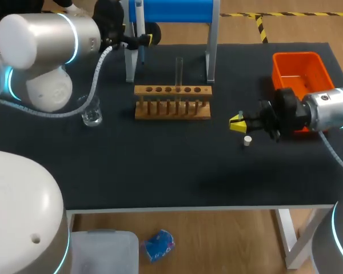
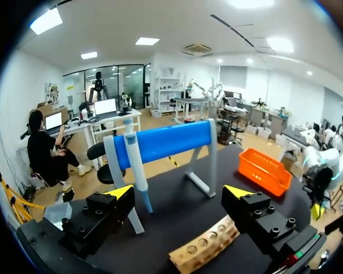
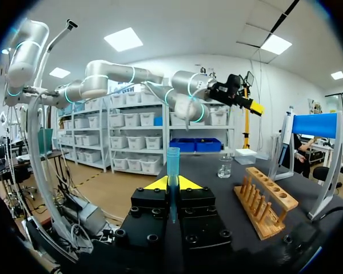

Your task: Invert the test tube, pick up the pipette, mount the tip to pipette, aspirate from beaker and dispense into the tube, eject the tip, return the pipette, and cap with the stopper.

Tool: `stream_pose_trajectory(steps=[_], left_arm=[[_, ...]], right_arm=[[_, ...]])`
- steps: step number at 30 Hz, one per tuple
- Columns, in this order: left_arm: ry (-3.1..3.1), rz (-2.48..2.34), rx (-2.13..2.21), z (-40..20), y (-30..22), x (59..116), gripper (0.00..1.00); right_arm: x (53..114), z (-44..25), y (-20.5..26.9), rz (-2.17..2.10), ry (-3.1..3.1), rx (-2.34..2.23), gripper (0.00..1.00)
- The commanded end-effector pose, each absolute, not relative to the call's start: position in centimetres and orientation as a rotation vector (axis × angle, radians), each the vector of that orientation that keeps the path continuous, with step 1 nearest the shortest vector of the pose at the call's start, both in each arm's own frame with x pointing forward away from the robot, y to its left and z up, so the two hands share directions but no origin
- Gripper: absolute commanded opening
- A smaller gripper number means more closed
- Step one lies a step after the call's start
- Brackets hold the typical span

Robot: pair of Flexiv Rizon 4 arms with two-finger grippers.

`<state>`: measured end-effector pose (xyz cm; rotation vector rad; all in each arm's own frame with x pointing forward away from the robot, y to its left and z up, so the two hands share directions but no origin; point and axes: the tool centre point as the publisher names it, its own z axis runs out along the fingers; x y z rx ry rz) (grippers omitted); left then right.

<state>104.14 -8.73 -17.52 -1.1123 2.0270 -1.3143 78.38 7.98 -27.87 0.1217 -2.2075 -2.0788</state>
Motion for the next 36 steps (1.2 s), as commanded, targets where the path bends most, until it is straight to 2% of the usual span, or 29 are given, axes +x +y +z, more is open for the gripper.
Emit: stream_pose_trajectory(steps=[1, 14, 36], left_arm=[[1.729, -1.082, -1.26, -19.3, -10.0, 107.2, 1.0], [1.606, -1.043, -1.319, -20.8, -10.4, 111.5, 1.0], [1.525, -0.968, -1.34, -20.6, -9.7, 112.7, 1.0]], right_arm=[[78.4, -27.8, 8.0, -2.077, -2.209, 0.122, 0.0], [78.4, -27.8, 8.0, -2.077, -2.209, 0.122, 0.0], [78.4, -27.8, 8.0, -2.077, -2.209, 0.122, 0.0]])
